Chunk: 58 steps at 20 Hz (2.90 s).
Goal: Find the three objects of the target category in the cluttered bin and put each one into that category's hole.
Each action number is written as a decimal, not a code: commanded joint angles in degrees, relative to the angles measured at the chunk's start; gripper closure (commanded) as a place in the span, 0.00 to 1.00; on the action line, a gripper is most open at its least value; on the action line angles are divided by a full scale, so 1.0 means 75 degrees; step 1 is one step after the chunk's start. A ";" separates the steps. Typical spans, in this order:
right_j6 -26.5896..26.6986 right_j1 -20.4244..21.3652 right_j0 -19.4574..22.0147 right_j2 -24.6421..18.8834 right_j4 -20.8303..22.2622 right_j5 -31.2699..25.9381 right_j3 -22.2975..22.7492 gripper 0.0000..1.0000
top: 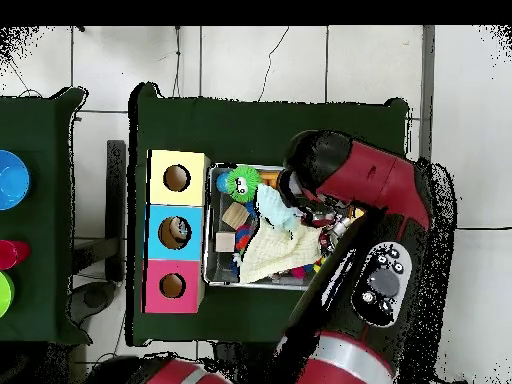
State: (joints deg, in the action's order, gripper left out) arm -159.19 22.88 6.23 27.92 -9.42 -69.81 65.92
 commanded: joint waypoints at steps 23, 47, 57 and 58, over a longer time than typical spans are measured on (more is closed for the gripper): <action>-0.2013 0.1033 -0.0520 -0.1006 -0.2297 0.2565 0.3134 1.00; -0.3544 0.1161 -0.1913 -0.0144 -0.3685 0.1121 0.2863 1.00; -0.4438 0.1101 -0.2372 -0.0107 -0.3903 0.1067 0.2655 1.00; -0.4449 0.1089 -0.2383 -0.0132 -0.3923 0.1136 0.2684 1.00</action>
State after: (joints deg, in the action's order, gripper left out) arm -174.22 32.05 -11.46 29.51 -36.27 -57.51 83.81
